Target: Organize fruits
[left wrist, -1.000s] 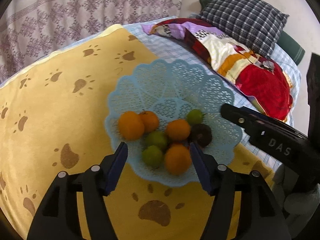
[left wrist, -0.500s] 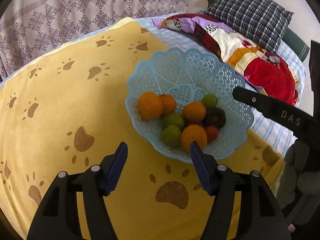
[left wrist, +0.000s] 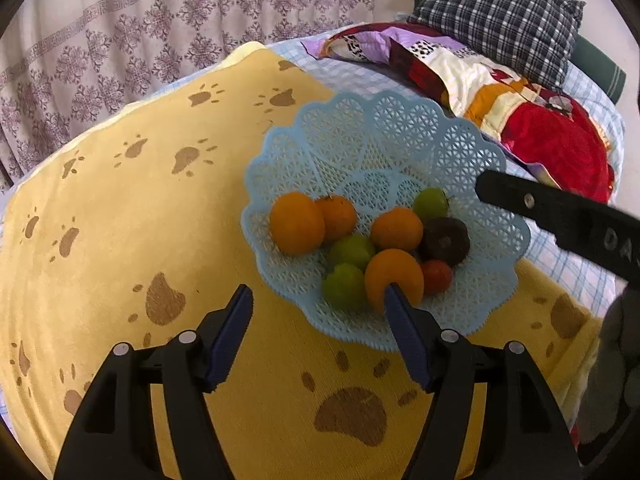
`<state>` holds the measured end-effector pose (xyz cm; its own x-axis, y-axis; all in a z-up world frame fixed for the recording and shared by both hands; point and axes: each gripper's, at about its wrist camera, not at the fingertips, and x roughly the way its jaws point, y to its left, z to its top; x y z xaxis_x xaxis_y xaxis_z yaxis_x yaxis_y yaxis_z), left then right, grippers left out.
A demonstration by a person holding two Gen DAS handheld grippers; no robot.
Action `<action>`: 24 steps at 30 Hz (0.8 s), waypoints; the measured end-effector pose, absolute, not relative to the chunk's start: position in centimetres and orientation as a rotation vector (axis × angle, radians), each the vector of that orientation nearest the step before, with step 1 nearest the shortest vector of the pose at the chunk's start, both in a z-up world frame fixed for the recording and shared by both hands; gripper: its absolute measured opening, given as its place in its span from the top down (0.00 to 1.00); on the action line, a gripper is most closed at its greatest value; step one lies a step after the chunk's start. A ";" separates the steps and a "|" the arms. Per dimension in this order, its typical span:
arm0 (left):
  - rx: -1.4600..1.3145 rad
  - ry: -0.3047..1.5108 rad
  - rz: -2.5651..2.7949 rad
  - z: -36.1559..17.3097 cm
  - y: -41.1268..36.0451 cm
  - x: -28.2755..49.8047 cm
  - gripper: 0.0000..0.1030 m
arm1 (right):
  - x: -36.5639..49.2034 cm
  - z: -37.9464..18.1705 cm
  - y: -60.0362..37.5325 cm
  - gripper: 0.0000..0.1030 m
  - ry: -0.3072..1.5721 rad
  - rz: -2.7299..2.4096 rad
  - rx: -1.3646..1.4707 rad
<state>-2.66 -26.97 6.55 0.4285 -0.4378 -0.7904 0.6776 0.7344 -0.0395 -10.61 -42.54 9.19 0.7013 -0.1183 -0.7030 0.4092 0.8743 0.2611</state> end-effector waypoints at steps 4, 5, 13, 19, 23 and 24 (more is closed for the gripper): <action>0.298 0.893 -0.702 6.8 -26.7 -2.6 0.34 | -10.8 9.8 -42.1 0.35 0.720 -0.309 0.388; 0.298 0.895 -0.701 6.8 -26.6 -2.7 0.34 | -10.8 9.9 -42.0 0.35 0.718 -0.307 0.380; 0.285 0.882 -0.695 7.6 -26.0 -3.0 0.30 | -10.8 10.3 -40.8 0.29 0.715 -0.288 0.327; 0.283 0.874 -0.665 8.1 -25.2 -3.0 0.30 | -10.8 10.3 -40.3 0.28 0.721 -0.284 0.305; 0.295 0.855 -0.640 8.4 -24.7 -3.1 0.30 | -10.8 10.3 -40.0 0.21 0.727 -0.281 0.287; 0.300 0.850 -0.633 8.5 -24.6 -3.1 0.30 | -10.8 10.3 -39.9 0.18 0.727 -0.281 0.282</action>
